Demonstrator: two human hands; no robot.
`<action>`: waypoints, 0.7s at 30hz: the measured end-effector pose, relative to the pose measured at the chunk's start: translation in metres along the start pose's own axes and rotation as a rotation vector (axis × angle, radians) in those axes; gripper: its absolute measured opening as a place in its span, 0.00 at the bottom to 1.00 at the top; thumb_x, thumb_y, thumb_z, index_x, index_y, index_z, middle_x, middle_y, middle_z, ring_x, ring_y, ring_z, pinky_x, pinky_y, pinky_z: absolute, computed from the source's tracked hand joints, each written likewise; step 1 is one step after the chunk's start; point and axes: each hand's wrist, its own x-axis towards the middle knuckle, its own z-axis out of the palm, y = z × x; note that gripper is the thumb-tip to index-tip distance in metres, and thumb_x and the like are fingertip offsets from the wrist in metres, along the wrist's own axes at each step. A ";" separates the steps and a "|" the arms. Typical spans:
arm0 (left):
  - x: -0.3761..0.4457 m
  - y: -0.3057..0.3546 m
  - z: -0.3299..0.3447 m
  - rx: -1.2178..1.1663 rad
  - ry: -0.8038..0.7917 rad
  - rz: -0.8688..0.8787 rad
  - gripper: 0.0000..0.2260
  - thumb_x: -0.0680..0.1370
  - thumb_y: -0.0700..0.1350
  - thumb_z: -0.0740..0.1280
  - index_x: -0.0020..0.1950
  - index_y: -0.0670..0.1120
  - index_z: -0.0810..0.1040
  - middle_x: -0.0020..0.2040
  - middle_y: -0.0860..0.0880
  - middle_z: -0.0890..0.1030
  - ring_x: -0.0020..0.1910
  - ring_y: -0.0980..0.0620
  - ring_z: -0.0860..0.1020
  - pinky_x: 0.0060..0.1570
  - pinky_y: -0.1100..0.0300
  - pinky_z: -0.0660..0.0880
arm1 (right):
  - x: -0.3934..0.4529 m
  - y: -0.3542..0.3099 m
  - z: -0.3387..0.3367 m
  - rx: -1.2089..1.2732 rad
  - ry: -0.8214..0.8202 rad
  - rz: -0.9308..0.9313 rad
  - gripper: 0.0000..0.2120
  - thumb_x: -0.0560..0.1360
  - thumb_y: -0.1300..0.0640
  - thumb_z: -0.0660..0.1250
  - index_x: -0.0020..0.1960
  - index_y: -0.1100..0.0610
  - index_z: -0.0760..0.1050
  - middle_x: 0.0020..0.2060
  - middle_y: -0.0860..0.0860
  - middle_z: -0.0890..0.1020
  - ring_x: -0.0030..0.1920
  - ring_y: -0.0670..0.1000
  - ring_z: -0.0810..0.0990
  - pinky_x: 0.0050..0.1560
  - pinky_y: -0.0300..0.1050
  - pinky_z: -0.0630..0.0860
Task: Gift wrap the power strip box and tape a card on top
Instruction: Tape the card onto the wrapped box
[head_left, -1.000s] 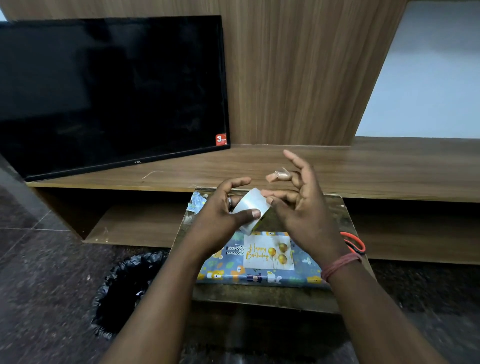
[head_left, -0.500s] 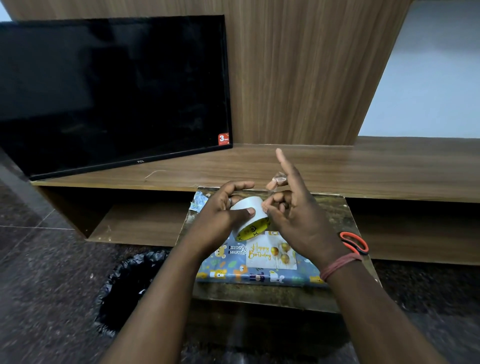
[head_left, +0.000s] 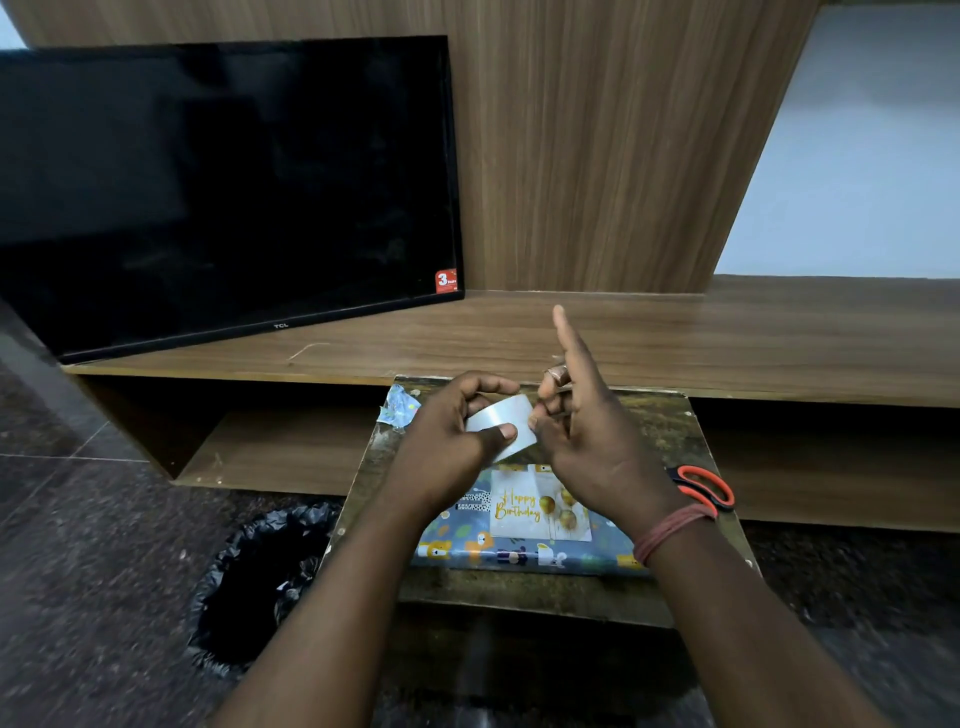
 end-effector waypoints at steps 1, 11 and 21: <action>0.000 -0.001 0.000 0.015 0.006 -0.006 0.17 0.76 0.32 0.71 0.58 0.51 0.81 0.50 0.45 0.86 0.39 0.52 0.83 0.36 0.62 0.76 | 0.000 -0.001 0.001 -0.014 -0.011 -0.002 0.44 0.79 0.67 0.63 0.81 0.37 0.43 0.49 0.46 0.71 0.42 0.44 0.73 0.50 0.34 0.73; -0.001 -0.004 -0.005 0.146 -0.032 0.027 0.19 0.74 0.35 0.70 0.57 0.58 0.81 0.44 0.47 0.85 0.37 0.47 0.78 0.37 0.48 0.75 | -0.001 -0.005 -0.002 0.003 -0.162 0.053 0.45 0.79 0.70 0.62 0.81 0.38 0.44 0.48 0.52 0.72 0.40 0.42 0.71 0.49 0.31 0.70; -0.001 0.002 -0.014 0.067 -0.098 -0.030 0.11 0.80 0.37 0.69 0.55 0.54 0.82 0.51 0.45 0.85 0.52 0.39 0.83 0.54 0.39 0.79 | -0.001 -0.003 -0.003 0.216 -0.011 0.043 0.44 0.78 0.70 0.66 0.81 0.41 0.49 0.56 0.52 0.75 0.53 0.54 0.81 0.59 0.51 0.78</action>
